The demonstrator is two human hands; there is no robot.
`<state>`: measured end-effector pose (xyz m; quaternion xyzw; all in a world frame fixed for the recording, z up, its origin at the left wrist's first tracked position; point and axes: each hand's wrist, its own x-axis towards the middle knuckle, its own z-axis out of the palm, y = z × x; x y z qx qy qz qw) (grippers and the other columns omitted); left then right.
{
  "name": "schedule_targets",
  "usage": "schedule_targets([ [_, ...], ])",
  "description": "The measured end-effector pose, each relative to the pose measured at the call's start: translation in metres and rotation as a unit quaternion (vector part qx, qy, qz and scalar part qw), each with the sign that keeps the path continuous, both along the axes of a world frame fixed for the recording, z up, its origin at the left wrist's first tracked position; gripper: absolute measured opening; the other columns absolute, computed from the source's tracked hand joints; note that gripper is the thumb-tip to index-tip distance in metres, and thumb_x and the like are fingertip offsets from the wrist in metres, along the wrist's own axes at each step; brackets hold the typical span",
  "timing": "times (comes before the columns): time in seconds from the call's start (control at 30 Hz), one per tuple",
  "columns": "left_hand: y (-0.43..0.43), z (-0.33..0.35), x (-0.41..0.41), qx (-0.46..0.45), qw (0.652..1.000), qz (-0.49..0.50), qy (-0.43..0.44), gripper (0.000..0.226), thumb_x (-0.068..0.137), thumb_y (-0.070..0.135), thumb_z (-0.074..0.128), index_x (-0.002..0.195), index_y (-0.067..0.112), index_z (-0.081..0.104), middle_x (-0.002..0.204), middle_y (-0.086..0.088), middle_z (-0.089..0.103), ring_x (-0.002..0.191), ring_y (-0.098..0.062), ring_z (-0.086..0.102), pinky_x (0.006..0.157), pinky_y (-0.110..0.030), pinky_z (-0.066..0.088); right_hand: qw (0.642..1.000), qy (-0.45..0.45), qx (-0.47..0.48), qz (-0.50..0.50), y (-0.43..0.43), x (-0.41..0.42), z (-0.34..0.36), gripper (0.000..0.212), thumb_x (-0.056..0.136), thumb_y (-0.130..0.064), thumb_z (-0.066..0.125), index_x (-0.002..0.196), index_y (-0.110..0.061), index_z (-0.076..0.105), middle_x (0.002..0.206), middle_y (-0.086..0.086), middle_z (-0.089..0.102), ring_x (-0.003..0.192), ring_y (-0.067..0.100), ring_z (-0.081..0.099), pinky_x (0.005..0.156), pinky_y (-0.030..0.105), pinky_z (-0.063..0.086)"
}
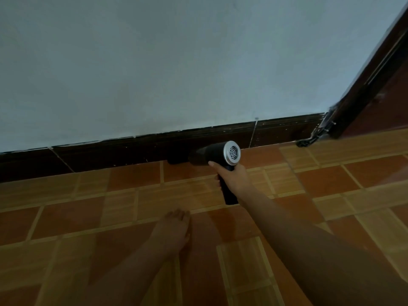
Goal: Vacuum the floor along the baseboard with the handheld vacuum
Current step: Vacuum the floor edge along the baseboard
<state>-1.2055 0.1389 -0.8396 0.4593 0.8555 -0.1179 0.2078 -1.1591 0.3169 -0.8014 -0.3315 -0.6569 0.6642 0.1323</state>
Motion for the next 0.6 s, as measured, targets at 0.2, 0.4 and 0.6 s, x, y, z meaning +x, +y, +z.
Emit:
schedule_targets([
  [0.2, -0.001, -0.005, 0.001, -0.002, 1.000, 0.003, 0.003, 0.060, 0.100, 0.032, 0.034, 0.150, 0.010, 0.009, 0.156, -0.009, 0.016, 0.143, -0.021, 0.014, 0.115, -0.029, 0.012, 1.000, -0.007, 0.005, -0.009, 0.014, 0.009, -0.001, 0.043, 0.082, -0.024, 0.070, 0.118, -0.007, 0.053, 0.077, 0.006, 0.061, 0.064, 0.013, 0.058, 0.055, 0.020, 0.048],
  [0.4, -0.002, -0.006, 0.005, 0.006, 1.000, 0.007, 0.005, 0.059, 0.100, 0.033, 0.032, 0.149, 0.009, 0.009, 0.156, -0.007, 0.016, 0.143, -0.019, 0.014, 0.115, -0.029, 0.013, 1.000, -0.004, 0.009, -0.022, 0.021, 0.014, -0.004, 0.034, 0.082, -0.027, 0.070, 0.107, -0.007, 0.058, 0.074, 0.006, 0.061, 0.063, 0.014, 0.059, 0.060, 0.024, 0.050],
  [0.6, 0.000, -0.009, 0.007, 0.003, 1.000, 0.018, 0.000, 0.060, 0.100, 0.033, 0.031, 0.149, 0.009, 0.008, 0.157, -0.007, 0.014, 0.144, -0.019, 0.011, 0.115, -0.028, 0.011, 1.000, 0.001, -0.006, -0.026, 0.020, 0.011, -0.007, 0.032, 0.081, -0.027, 0.071, 0.103, -0.007, 0.059, 0.070, 0.005, 0.061, 0.061, 0.014, 0.059, 0.063, 0.027, 0.051],
])
